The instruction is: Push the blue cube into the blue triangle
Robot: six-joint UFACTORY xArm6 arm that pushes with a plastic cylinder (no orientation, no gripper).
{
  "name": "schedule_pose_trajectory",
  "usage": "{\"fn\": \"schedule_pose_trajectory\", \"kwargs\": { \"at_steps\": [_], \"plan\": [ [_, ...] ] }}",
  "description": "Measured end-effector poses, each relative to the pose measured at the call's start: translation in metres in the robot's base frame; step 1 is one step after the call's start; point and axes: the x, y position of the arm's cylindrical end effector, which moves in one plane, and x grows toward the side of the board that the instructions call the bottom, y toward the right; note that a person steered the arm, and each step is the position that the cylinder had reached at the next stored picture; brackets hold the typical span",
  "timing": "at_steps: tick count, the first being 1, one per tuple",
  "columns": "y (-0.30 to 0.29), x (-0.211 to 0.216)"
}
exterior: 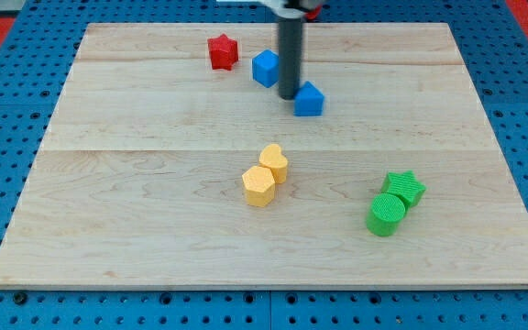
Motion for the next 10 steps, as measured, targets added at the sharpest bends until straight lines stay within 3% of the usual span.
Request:
{"fn": "schedule_pose_trajectory", "kwargs": {
  "at_steps": [1,3,4,7,10],
  "plan": [
    [0.007,0.000],
    [-0.146,-0.053],
    [-0.111,-0.089],
    [0.002,-0.029],
    [0.031,0.017]
  ]
}}
